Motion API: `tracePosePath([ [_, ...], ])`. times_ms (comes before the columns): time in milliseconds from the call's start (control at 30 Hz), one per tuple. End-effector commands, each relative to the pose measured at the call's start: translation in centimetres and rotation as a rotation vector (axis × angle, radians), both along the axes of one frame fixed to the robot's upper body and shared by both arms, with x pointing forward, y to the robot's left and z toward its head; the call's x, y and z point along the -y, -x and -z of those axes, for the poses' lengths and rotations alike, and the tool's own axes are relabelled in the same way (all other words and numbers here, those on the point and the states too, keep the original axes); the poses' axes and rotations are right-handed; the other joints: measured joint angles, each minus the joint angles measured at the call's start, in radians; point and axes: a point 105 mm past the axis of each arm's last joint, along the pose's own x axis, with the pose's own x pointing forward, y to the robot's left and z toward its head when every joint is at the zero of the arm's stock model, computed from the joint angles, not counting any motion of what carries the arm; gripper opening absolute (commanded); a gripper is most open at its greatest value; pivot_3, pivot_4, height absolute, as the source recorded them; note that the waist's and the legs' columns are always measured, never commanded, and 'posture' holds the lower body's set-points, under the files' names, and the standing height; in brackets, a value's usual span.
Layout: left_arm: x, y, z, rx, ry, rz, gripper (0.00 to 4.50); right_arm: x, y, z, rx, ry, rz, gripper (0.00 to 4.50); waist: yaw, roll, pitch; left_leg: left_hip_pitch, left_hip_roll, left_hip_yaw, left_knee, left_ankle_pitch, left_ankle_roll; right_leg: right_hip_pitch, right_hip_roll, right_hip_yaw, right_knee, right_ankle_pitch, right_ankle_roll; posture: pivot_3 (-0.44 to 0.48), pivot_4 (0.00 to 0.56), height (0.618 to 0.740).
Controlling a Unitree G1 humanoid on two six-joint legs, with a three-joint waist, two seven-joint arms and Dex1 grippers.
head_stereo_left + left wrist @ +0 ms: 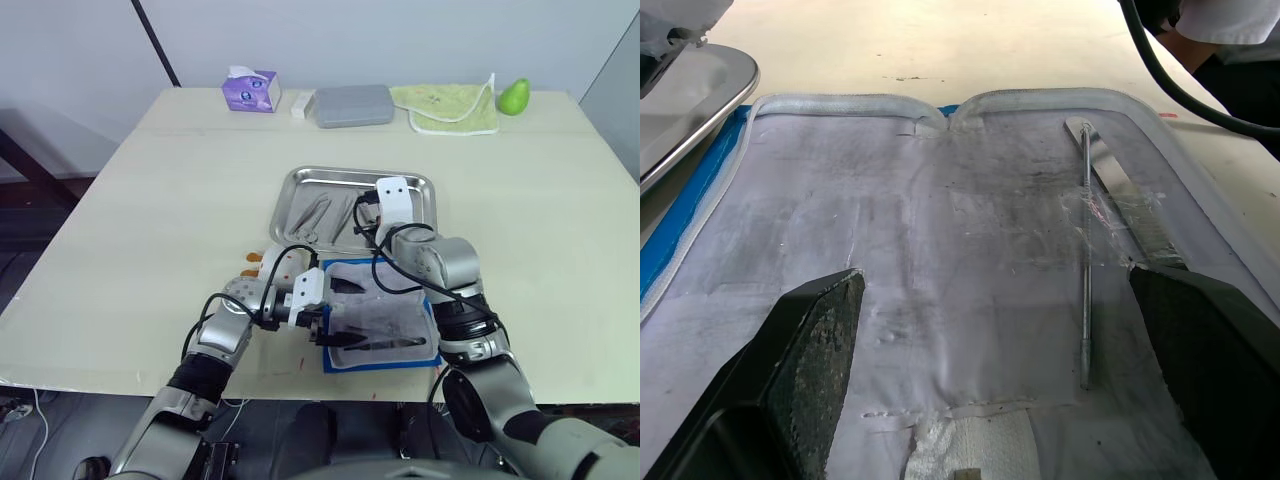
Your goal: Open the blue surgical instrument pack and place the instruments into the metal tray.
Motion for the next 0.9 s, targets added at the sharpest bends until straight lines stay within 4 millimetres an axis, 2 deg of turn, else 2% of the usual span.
tracePosePath([
  [33,-0.8,0.4,2.2,-0.084,-0.064,-0.043,4.50,-1.6,0.6,-0.4,0.006,-0.056,-0.024,0.07,0.000,0.000,0.000,0.000,0.000,0.000,0.000,0.000,0.000,0.000,0.000,0.000,0.000,0.000,0.000,0.000,0.150,0.740],
  [467,-0.8,0.3,2.2,-0.083,-0.063,-0.050,4.50,-1.2,0.5,0.2,-0.013,-0.054,-0.022,0.07,0.000,0.000,0.000,0.000,0.000,0.000,0.000,0.000,0.000,0.000,0.000,0.000,0.000,0.000,0.000,0.000,0.150,0.740],
  [500,-0.8,0.3,2.2,-0.083,-0.063,-0.050,4.50,-1.2,0.4,0.1,-0.009,-0.053,-0.023,0.85,0.000,0.000,0.000,0.000,0.000,0.000,0.000,0.000,0.000,0.000,0.000,0.000,0.000,0.000,0.000,0.000,0.150,0.740],
  [533,-0.8,0.3,2.2,-0.083,-0.062,-0.050,4.50,-1.2,0.5,0.0,-0.001,-0.050,-0.031,1.15,0.000,0.000,0.000,0.000,0.000,0.000,0.000,0.000,0.000,0.000,0.000,0.000,0.000,0.000,0.000,0.000,0.150,0.740],
  [567,-0.8,0.3,2.2,-0.083,-0.062,-0.050,4.50,-1.2,0.5,-0.1,0.005,-0.048,-0.036,1.67,0.000,0.000,0.000,0.000,0.000,0.000,0.000,0.000,0.000,0.000,0.000,0.000,0.000,0.000,0.000,0.000,0.150,0.740],
  [600,-0.8,0.3,2.2,-0.083,-0.062,-0.050,4.50,-1.2,0.5,-0.3,0.012,-0.048,-0.041,1.81,0.000,0.000,0.000,0.000,0.000,0.000,0.000,0.000,0.000,0.000,0.000,0.000,0.000,0.000,0.000,0.000,0.150,0.740],
  [633,-0.8,0.3,2.2,-0.083,-0.061,-0.051,4.50,-1.2,0.5,-0.8,0.030,-0.066,-0.046,2.41,0.000,0.000,0.000,0.000,0.000,0.000,0.000,0.000,0.000,0.000,0.000,0.000,0.000,0.000,0.000,0.000,0.150,0.740],
  [733,-0.8,0.3,2.2,-0.085,-0.059,-0.053,4.50,-1.0,0.9,-2.0,0.084,-0.082,-0.085,2.57,0.001,0.000,0.000,0.000,0.000,0.000,0.000,0.000,0.000,0.000,0.000,0.000,0.000,0.000,0.000,0.000,0.150,0.740],
  [767,-0.9,0.3,2.2,-0.086,-0.058,-0.053,4.50,-0.9,1.2,-3.0,0.141,-0.104,-0.126,2.57,0.000,0.000,0.000,0.000,0.000,0.000,0.000,0.000,0.000,0.000,0.000,0.000,0.000,0.000,0.000,0.000,0.150,0.740],
  [833,-1.0,0.4,2.2,-0.089,-0.055,-0.053,4.50,-0.7,2.3,-5.4,0.304,-0.123,-0.274,2.57,0.001,0.001,0.001,-0.001,0.000,0.000,0.000,0.000,0.000,0.000,0.000,0.000,-0.001,0.000,0.000,0.000,0.150,0.740],
  [900,-1.0,0.4,2.2,-0.091,-0.055,-0.053,4.50,-1.1,4.2,-7.5,0.391,-0.274,-0.442,2.57,0.001,0.000,0.000,0.000,0.000,0.000,0.000,0.000,0.000,0.000,0.000,0.000,-0.001,0.000,0.000,0.000,0.150,0.740],
])
